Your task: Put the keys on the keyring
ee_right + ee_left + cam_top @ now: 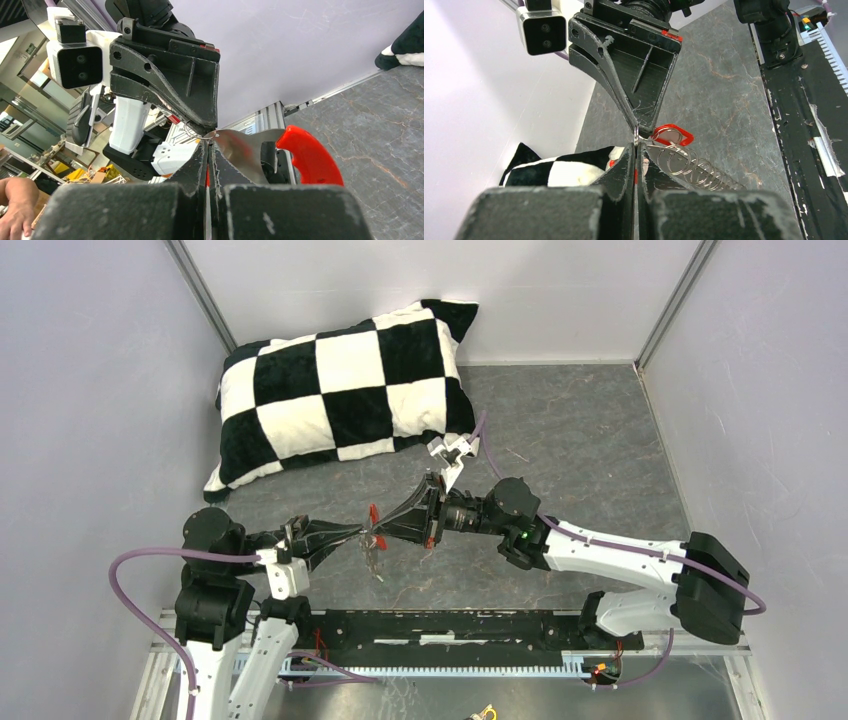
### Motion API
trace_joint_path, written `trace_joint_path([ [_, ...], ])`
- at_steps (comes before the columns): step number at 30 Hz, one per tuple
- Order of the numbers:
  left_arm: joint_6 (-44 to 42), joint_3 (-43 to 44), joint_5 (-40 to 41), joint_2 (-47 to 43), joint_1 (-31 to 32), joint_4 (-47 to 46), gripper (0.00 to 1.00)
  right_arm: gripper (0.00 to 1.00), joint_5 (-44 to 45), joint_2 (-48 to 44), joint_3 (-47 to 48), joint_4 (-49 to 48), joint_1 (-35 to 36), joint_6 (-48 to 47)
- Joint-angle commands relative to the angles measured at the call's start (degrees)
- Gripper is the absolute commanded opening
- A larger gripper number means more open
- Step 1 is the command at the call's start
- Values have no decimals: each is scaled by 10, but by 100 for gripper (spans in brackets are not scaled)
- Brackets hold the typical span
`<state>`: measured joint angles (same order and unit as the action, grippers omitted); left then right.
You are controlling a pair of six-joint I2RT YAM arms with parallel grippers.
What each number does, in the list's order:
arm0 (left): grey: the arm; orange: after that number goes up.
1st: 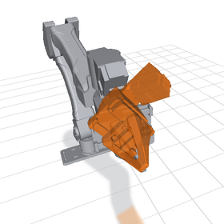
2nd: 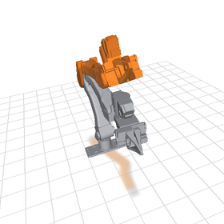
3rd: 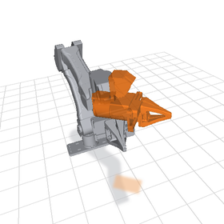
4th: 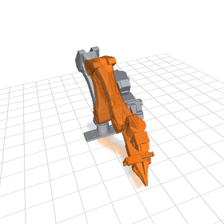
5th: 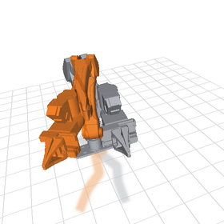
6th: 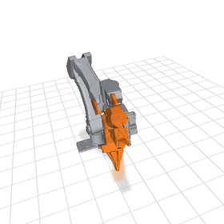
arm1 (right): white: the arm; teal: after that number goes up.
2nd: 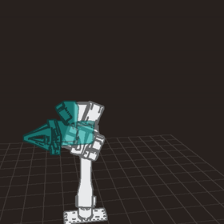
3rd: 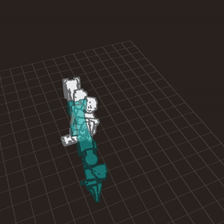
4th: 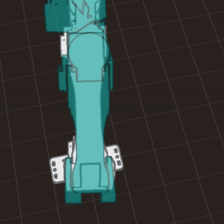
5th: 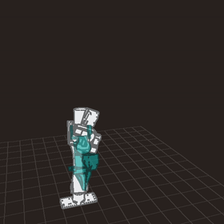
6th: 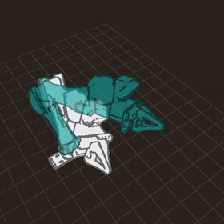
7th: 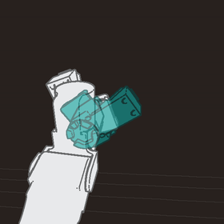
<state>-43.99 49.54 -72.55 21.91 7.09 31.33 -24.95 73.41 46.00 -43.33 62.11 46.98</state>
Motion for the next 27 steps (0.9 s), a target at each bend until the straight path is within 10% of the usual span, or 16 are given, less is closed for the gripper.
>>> trace_joint_path([
  [1,-14,8,-15,-6,-3,-14,2,0,4,7,-3,-51,-2,15],
  [27,-31,6,-18,-8,-3,6,2,0,7,9,-6,-98,-4,37],
])
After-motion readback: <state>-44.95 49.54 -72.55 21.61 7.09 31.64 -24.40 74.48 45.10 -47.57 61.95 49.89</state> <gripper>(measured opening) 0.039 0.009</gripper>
